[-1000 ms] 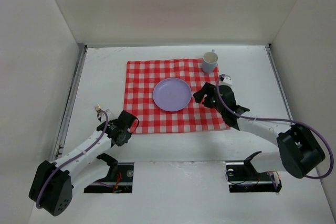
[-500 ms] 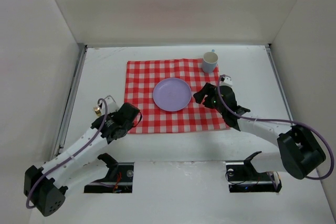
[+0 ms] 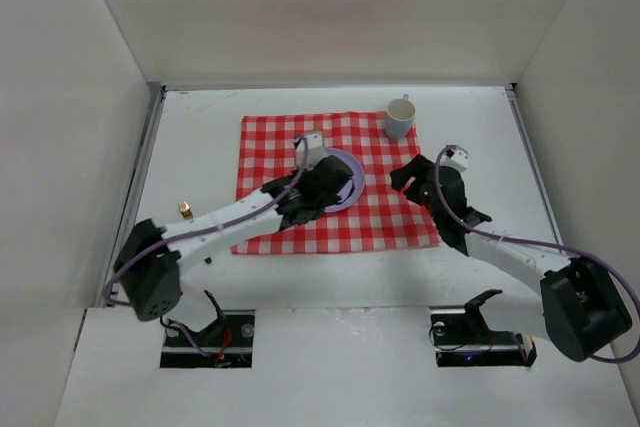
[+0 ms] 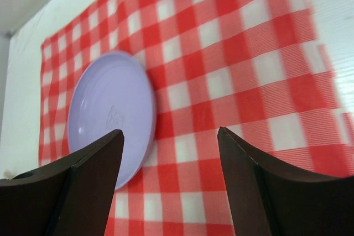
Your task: Set the dinner table for one person
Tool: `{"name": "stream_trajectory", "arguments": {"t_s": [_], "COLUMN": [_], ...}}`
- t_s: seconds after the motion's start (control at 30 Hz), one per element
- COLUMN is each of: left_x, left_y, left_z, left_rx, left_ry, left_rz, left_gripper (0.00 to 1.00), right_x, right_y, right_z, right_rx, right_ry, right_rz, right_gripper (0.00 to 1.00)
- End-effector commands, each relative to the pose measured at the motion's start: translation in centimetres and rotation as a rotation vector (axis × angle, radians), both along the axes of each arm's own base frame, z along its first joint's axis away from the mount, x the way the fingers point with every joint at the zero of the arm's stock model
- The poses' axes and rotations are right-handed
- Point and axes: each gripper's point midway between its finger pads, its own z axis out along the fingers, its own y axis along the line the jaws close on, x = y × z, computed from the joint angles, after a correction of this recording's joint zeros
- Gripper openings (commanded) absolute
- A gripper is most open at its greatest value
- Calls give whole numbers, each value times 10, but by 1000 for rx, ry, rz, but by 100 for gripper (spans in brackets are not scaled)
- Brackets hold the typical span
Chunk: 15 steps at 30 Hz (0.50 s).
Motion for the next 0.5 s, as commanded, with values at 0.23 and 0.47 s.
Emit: {"name": "stream_trajectory", "arguments": {"t_s": [0.23,0.47], "left_x": [32,46], "left_y": [-170,-202], "left_z": [6,-36], "left_rx": [-229,-249], "left_ry": [-66,-8], "left_rz": [-227,-220], "left_gripper": [2,2], "right_x": [1,-2], "right_y": [-78,-86], "right_z": [8,10], "right_rx": [7,33], "right_ry": [-26,-33], "right_rz": [-326,-342], "right_gripper": [75,74]}}
